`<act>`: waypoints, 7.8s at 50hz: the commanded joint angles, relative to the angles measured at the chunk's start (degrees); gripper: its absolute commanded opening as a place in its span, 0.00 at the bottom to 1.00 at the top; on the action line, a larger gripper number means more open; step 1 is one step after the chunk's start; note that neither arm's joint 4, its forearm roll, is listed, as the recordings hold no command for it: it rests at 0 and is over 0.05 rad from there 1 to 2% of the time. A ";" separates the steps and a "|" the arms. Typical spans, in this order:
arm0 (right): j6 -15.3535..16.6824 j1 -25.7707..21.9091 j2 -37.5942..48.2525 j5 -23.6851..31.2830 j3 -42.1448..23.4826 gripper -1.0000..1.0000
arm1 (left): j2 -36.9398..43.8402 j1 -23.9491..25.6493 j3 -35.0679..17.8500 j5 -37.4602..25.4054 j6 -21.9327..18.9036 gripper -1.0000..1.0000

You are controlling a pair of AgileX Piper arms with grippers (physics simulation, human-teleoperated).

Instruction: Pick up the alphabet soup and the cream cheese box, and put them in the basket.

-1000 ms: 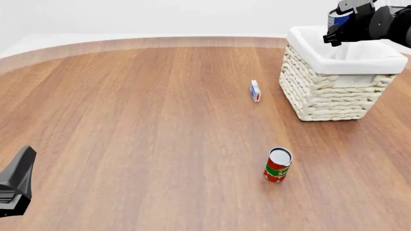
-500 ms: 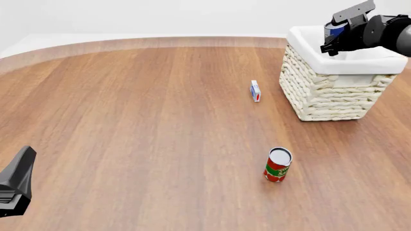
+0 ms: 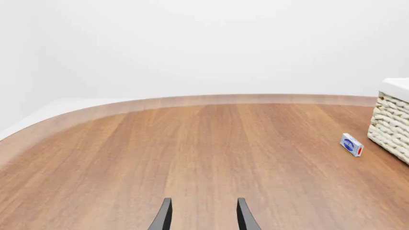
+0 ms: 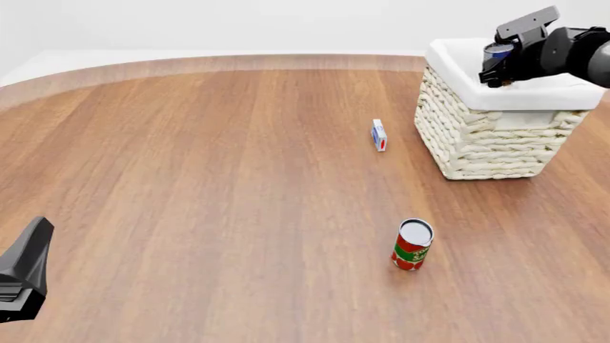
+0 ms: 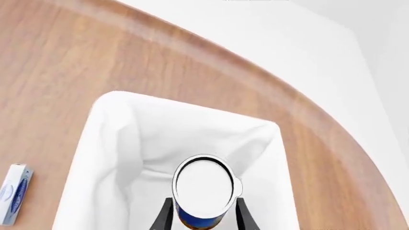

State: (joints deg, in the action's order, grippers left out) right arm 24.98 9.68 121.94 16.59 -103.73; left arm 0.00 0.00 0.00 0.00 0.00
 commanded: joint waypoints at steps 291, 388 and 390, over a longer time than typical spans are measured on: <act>-22.77 -22.78 -8.53 -32.42 31.83 1.00 | 0.00 0.00 0.00 0.00 0.00 1.00; -22.40 -21.15 13.22 -23.95 12.78 1.00 | 0.00 0.00 0.00 0.00 0.00 1.00; -22.37 -21.10 13.66 -23.78 12.44 1.00 | 0.00 0.00 0.00 0.00 0.00 1.00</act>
State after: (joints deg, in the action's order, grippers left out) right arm 2.52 -11.90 133.75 -7.97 -89.85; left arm 0.00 0.00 0.00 0.00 0.00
